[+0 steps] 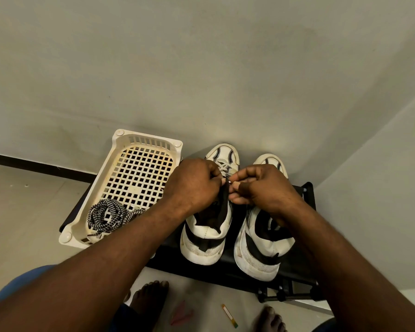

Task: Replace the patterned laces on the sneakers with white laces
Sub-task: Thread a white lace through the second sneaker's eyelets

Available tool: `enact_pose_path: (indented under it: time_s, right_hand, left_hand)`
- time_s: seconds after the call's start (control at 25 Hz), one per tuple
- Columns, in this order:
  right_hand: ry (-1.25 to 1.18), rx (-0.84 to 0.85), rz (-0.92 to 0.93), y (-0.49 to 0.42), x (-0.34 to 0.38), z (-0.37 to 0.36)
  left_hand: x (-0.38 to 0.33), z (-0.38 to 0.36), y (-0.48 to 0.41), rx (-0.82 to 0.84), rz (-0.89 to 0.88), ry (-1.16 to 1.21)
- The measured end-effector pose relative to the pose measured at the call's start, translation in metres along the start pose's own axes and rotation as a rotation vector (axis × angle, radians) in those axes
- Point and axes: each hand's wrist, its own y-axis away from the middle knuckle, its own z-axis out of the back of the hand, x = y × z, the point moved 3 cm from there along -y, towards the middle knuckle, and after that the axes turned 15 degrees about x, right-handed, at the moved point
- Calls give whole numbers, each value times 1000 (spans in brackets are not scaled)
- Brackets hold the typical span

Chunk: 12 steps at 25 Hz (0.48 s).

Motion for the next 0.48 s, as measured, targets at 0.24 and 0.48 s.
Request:
enact_pose_path:
  time_s: [0.24, 0.48]
  right_hand:
    - [346, -39, 86, -2, 7, 0]
    - [184, -224, 331, 7, 22, 7]
  left_hand:
    - [0, 3, -1, 92, -66, -98]
    - [5, 6, 2, 96, -92, -194]
